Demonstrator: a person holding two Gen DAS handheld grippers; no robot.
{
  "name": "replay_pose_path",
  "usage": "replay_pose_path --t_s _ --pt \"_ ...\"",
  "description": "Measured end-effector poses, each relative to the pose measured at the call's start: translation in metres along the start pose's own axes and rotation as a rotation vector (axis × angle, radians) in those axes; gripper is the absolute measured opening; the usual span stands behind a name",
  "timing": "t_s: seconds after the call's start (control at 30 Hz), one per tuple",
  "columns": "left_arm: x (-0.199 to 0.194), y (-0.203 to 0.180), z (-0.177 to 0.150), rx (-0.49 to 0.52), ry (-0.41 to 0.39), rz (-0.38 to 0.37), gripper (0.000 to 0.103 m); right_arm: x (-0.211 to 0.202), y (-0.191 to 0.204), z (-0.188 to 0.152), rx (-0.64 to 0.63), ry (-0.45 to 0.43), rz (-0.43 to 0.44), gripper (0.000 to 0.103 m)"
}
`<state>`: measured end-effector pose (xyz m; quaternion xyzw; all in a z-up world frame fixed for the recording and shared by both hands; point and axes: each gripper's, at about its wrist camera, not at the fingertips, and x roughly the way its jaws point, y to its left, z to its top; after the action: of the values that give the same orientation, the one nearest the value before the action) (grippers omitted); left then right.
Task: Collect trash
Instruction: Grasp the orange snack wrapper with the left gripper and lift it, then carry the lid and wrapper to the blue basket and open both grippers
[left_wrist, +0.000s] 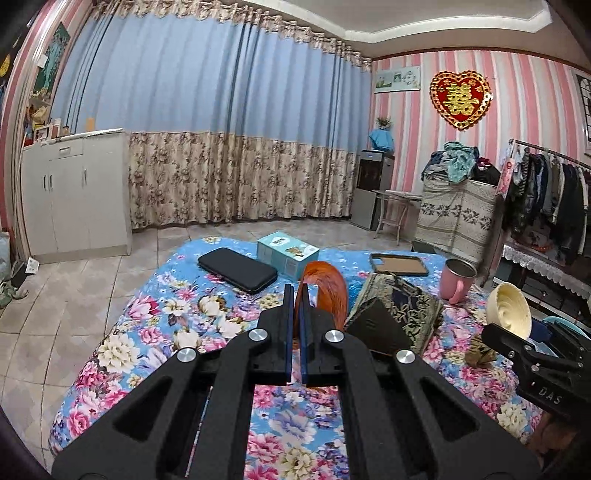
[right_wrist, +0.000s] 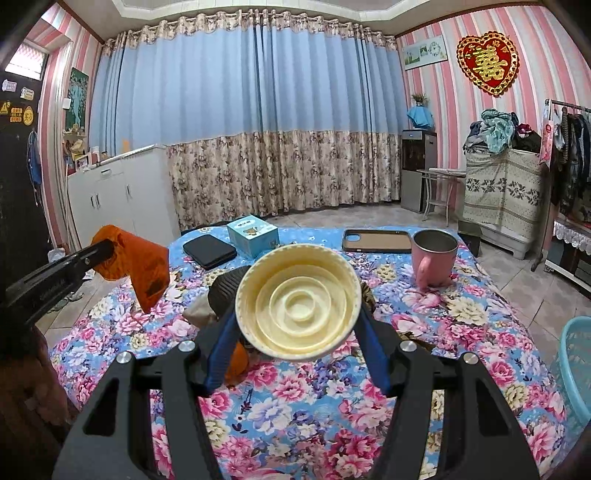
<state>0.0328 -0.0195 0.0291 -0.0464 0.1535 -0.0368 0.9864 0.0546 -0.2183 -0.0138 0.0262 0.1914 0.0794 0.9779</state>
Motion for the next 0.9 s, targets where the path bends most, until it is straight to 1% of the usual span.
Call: replay_pose_path --t_s 0.17,0.43,0.57,0.67,0.73,0.9 --pt "-0.003 -0.004 0.002 -0.007 0.003 -0.026 0.001 -0.008 -0.004 0.003 0.012 -0.034 -0.002 0.060" --pt "-0.027 -0.024 0.013 0.038 -0.067 -0.031 0.001 -0.029 -0.023 0.012 0.038 -0.083 -0.036 0.060" --pt "-0.041 -0.037 0.019 0.065 -0.101 -0.020 0.001 -0.043 -0.033 0.016 0.031 -0.105 -0.056 0.060" --pt "-0.052 -0.046 0.025 0.072 -0.143 -0.017 0.001 -0.053 -0.039 0.017 0.011 -0.124 -0.083 0.060" --pt "-0.055 -0.052 0.028 0.073 -0.153 -0.024 0.001 -0.059 -0.044 0.018 0.014 -0.128 -0.095 0.060" --pt "-0.058 -0.075 0.035 0.078 -0.165 -0.056 0.001 -0.077 -0.071 0.021 0.044 -0.146 -0.135 0.060"
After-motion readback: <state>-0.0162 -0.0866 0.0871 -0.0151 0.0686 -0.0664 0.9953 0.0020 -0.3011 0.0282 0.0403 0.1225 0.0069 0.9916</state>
